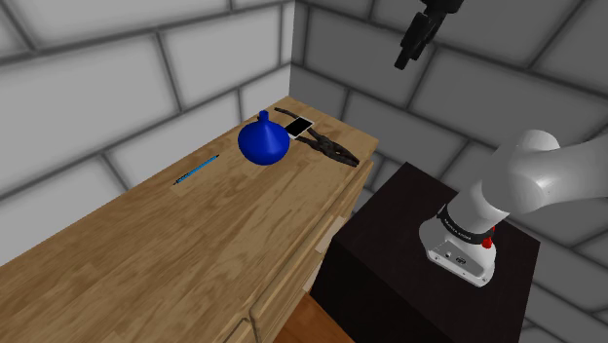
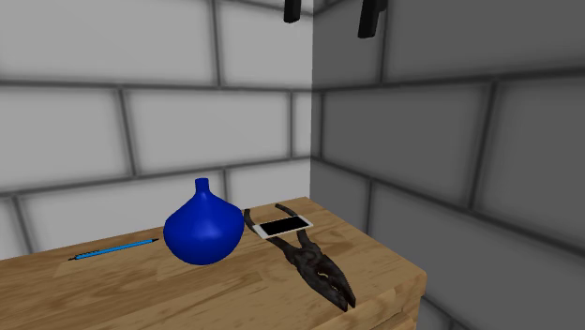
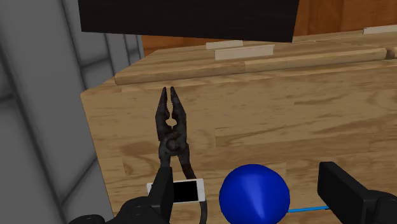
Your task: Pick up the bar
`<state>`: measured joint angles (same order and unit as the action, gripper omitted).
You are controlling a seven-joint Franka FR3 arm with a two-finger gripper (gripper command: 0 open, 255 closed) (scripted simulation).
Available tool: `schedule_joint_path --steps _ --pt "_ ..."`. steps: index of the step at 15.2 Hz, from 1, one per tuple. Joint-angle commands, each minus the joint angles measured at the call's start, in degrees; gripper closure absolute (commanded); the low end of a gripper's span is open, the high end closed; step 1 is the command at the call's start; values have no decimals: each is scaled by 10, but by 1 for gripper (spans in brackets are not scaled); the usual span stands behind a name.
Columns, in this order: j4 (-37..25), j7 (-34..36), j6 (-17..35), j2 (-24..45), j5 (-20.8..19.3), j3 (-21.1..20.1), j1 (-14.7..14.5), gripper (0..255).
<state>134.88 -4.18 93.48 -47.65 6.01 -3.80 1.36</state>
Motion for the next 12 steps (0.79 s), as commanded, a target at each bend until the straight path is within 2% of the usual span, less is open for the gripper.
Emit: schedule_joint_path --steps 1,12 --pt "0 0 0 0 0 0 0 0" --pt "34 27 190 180 -9 -16 28 0"
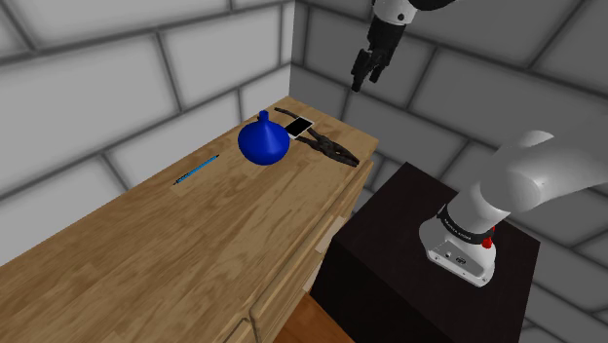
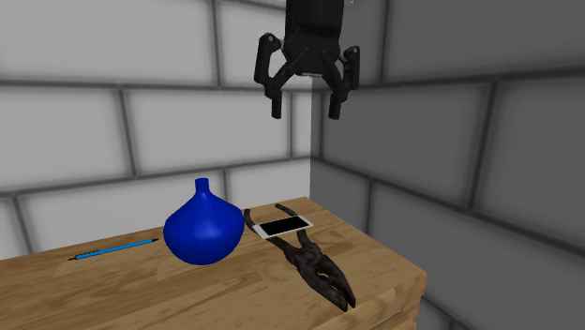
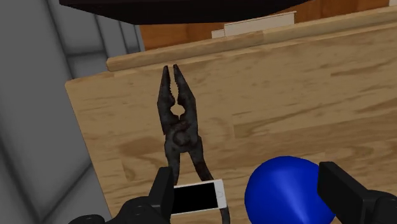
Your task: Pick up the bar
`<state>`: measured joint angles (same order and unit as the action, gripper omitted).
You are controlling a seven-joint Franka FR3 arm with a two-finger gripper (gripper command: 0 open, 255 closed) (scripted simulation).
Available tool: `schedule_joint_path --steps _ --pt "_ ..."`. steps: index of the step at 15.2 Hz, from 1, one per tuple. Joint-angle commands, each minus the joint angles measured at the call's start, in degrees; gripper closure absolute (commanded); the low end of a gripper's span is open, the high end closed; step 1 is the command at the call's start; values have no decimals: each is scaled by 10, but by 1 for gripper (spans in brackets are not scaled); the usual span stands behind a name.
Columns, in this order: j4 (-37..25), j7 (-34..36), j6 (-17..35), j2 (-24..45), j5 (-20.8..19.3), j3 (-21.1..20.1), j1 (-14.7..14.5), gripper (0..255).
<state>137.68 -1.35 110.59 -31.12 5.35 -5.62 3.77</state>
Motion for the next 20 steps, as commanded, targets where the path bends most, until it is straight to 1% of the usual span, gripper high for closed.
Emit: schedule_joint_path --steps 1,6,11,16,20 --pt "5 2 35 35 -4 1 7 0" --pt "-13 19 110 138 -15 -3 20 0" --pt "-48 40 172 247 -32 -4 31 0" --pt "-100 63 219 358 -51 1 39 0" --pt "-153 80 246 447 -65 9 41 0"
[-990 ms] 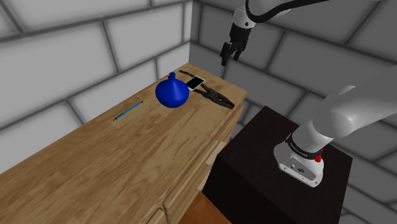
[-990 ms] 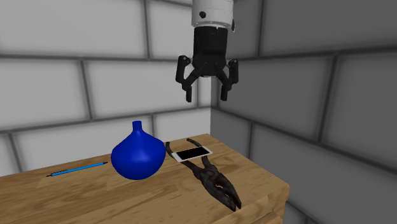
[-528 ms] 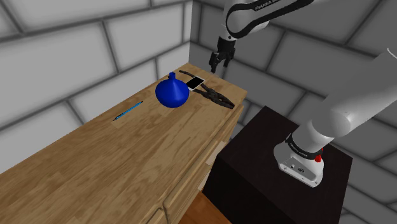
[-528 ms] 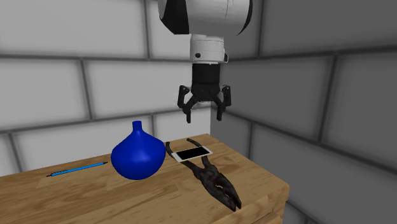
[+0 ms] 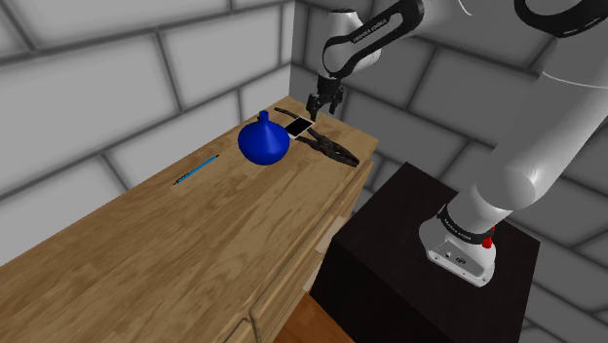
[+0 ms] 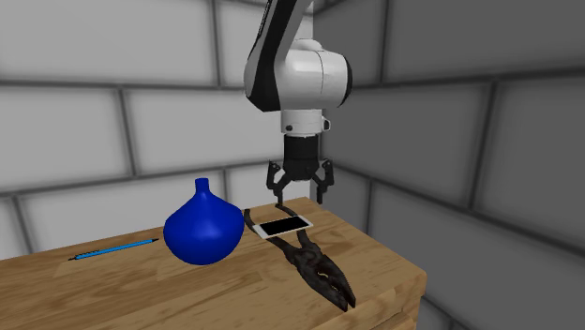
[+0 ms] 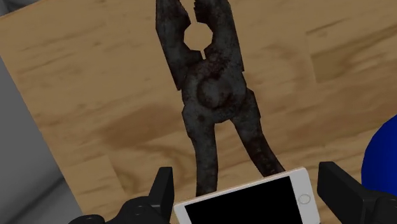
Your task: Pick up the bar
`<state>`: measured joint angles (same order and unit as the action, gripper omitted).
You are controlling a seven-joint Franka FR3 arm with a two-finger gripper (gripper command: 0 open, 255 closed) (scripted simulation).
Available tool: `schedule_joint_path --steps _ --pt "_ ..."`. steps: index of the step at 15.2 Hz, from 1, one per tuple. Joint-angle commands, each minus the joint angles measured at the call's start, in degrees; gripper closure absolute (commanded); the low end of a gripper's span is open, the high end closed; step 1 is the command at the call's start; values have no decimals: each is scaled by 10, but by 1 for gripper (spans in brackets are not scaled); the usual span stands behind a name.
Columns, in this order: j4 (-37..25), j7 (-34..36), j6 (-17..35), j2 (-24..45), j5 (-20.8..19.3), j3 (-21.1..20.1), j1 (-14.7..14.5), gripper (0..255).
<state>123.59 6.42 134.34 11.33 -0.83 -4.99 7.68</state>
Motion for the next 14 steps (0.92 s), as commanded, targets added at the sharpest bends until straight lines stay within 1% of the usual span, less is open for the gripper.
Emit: schedule_joint_path --steps 1,7,14 --pt "-26 6 13 44 -6 6 2 0" --pt "-126 24 30 174 -17 21 3 0" --pt "-129 26 68 215 -20 24 1 0"
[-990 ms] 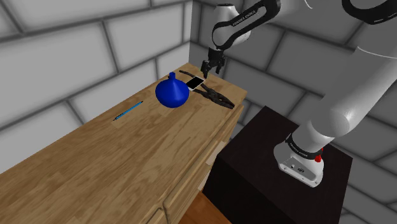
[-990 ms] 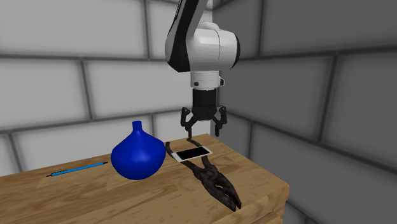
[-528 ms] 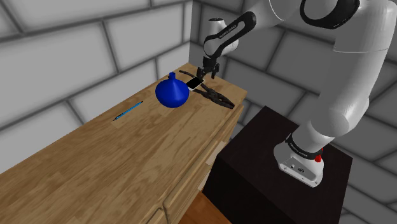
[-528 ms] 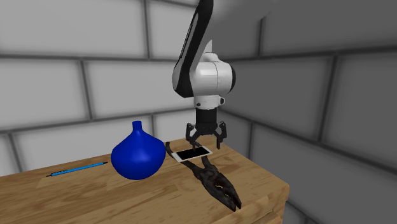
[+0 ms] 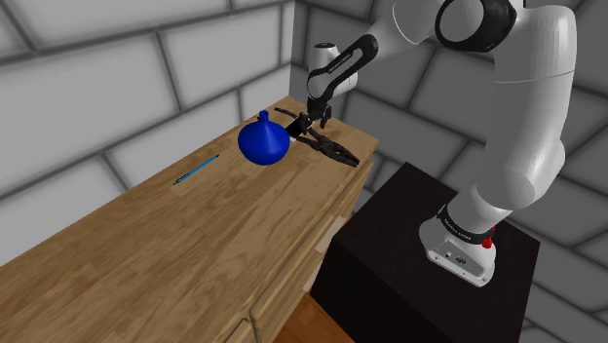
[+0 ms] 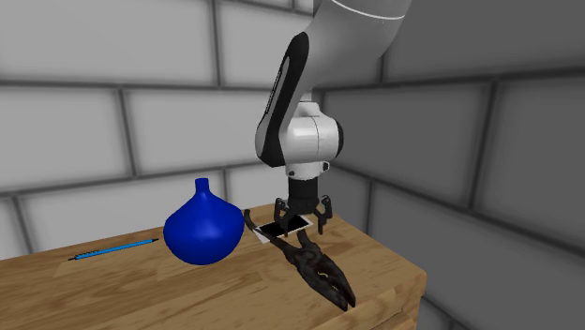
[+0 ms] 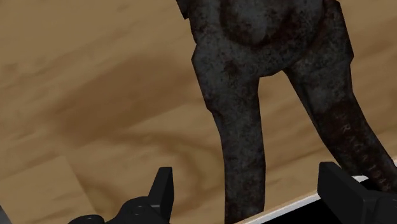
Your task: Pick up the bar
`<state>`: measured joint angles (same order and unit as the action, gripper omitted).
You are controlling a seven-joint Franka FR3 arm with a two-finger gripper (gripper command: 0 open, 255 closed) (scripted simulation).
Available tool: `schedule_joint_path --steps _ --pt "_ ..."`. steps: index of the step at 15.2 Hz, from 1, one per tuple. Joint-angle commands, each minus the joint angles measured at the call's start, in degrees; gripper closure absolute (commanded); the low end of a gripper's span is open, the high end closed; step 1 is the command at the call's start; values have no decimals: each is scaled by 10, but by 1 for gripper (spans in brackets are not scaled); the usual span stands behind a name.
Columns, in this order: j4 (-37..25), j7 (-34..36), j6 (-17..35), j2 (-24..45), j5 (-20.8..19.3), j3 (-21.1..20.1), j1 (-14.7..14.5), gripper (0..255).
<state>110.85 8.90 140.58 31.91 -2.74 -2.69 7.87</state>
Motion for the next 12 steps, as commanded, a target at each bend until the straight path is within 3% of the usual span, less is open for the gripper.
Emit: schedule_joint_path --steps 1,2,3,12 --pt "-2 1 9 13 -1 1 -1 0" --pt "-3 1 9 13 -1 1 -1 0" --pt "-3 2 8 13 -1 1 -2 255" --pt "-3 1 9 13 -1 1 -1 255"
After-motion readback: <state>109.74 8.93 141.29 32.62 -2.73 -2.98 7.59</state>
